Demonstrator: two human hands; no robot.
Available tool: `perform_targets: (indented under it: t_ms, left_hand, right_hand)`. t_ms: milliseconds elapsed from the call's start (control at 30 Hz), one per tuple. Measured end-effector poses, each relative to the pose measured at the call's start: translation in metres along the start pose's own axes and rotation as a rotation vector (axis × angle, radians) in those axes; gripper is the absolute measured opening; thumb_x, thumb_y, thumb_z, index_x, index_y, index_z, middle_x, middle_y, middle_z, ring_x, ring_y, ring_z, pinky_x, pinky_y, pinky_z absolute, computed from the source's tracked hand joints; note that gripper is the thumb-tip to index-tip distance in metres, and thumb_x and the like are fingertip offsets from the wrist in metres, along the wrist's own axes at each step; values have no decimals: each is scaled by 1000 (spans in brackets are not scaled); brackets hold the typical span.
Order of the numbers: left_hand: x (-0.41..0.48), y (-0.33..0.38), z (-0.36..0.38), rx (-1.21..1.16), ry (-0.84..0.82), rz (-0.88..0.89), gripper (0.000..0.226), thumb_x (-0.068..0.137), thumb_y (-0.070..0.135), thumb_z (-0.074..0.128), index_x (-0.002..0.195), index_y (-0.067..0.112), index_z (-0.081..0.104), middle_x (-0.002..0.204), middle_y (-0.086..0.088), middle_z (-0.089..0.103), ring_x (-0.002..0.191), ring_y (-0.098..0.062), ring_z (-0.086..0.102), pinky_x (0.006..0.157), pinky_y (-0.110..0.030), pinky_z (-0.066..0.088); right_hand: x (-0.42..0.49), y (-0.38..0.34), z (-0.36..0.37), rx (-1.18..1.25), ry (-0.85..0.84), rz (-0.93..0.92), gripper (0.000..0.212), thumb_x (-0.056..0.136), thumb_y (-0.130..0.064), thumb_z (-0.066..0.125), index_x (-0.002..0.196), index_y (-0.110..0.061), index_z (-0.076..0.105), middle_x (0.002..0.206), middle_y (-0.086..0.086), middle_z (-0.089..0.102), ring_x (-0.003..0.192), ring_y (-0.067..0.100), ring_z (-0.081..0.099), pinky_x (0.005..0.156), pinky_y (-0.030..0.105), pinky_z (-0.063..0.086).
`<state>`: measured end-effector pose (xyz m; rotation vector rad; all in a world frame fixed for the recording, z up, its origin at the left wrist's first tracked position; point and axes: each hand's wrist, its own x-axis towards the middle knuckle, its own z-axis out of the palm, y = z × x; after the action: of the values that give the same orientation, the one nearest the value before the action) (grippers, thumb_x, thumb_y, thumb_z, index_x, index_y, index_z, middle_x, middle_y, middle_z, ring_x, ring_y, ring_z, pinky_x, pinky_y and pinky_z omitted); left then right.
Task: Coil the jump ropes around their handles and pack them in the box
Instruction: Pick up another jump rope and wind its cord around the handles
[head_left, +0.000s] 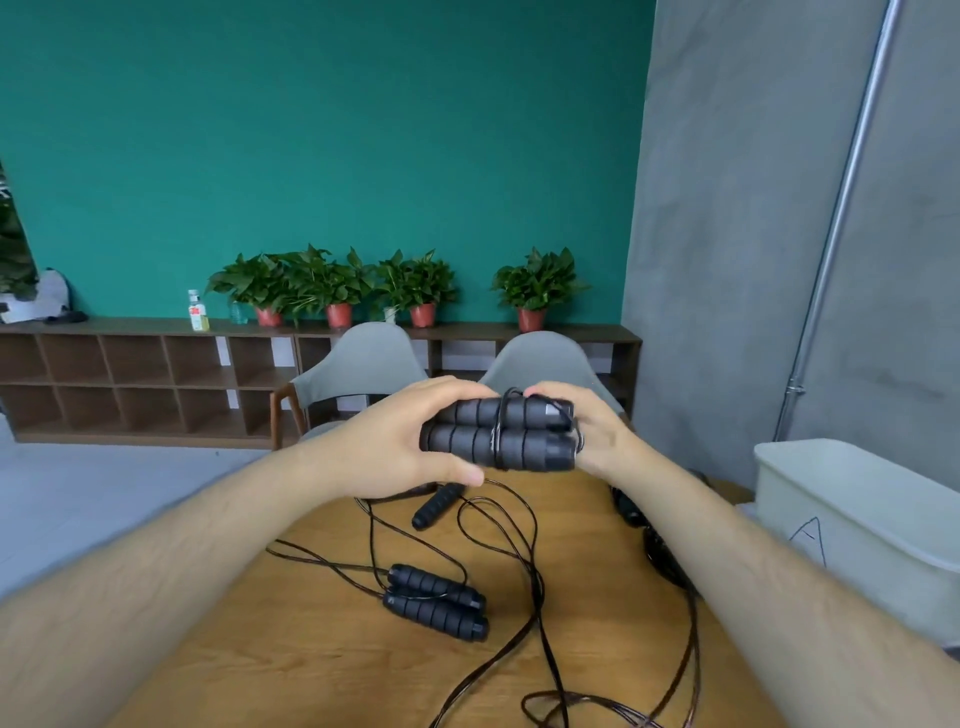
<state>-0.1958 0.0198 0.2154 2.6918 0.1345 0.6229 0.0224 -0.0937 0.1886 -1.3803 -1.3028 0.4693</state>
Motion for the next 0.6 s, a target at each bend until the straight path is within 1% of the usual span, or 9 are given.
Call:
perform_targets:
  t_ms: [33, 67, 100, 133, 200, 267, 433, 533, 600]
  left_hand:
    - [2, 2, 2, -26, 28, -14, 66, 86, 39, 77, 140, 46, 40, 137, 25, 50, 125, 13, 44, 98, -2, 32]
    - [4, 4, 3, -25, 67, -23, 65, 89, 39, 74, 143, 43, 37, 139, 22, 49, 124, 15, 43, 99, -1, 31]
    - [8, 4, 4, 0, 110, -36, 66, 92, 41, 70, 147, 39, 34, 141, 19, 47, 123, 16, 42, 101, -2, 30]
    - [11, 5, 4, 36, 146, -56, 68, 94, 44, 65, 152, 34, 31, 142, 15, 45, 125, 11, 40, 105, -6, 29]
    - [21, 5, 4, 125, 154, -103, 75, 98, 48, 58, 159, 26, 20, 145, 8, 40, 136, -5, 34, 112, -23, 29]
    - [30, 4, 4, 243, 92, -145, 81, 101, 47, 53, 162, 21, 6, 152, 2, 30, 146, -15, 22, 113, -29, 23]
    - [39, -10, 1, 302, -12, -264, 86, 103, 44, 50, 162, 17, -7, 157, 0, 16, 149, -21, 12, 115, -32, 22]
    - [38, -23, 0, 221, -74, -347, 87, 104, 36, 53, 162, 18, -9, 160, 3, 9, 151, -20, 8, 116, -33, 19]
    - [37, -32, 0, 234, -108, -375, 89, 103, 37, 54, 162, 17, -9, 158, 3, 10, 151, -21, 9, 117, -34, 20]
  right_hand:
    - [-3, 0, 7, 74, 14, 45, 32, 102, -3, 45, 85, -24, 64, 79, -11, 65, 80, 5, 60, 80, 21, 48]
    - [-6, 0, 14, 40, 42, 72, 31, 104, -4, 42, 86, -20, 61, 76, -13, 64, 75, -2, 60, 73, 13, 46]
    - [-11, 0, 23, -61, 65, 94, 29, 106, -12, 41, 85, -19, 61, 71, -14, 60, 67, -8, 57, 63, 7, 42]
    - [-14, 1, 32, -152, 79, 99, 30, 108, -23, 39, 88, -17, 61, 69, -15, 57, 62, -8, 55, 58, 7, 40]
    - [-16, 5, 48, -238, 69, 83, 37, 109, -37, 33, 95, -17, 61, 73, -12, 55, 65, -3, 53, 63, 16, 40]
    - [-12, 2, 61, -286, 67, 81, 39, 109, -39, 29, 92, -20, 59, 78, -8, 55, 71, 6, 52, 69, 25, 40]
    - [-12, -6, 79, -485, 2, 53, 40, 110, -33, 26, 103, -10, 58, 90, 0, 58, 87, 17, 57, 77, 32, 43]
    - [-14, -3, 79, -634, -63, 78, 33, 109, -29, 32, 102, -6, 55, 88, 4, 57, 78, 19, 55, 68, 34, 41]
    - [-15, -4, 77, -733, -78, 68, 29, 108, -26, 36, 100, -7, 56, 89, 5, 57, 79, 20, 55, 68, 32, 39]
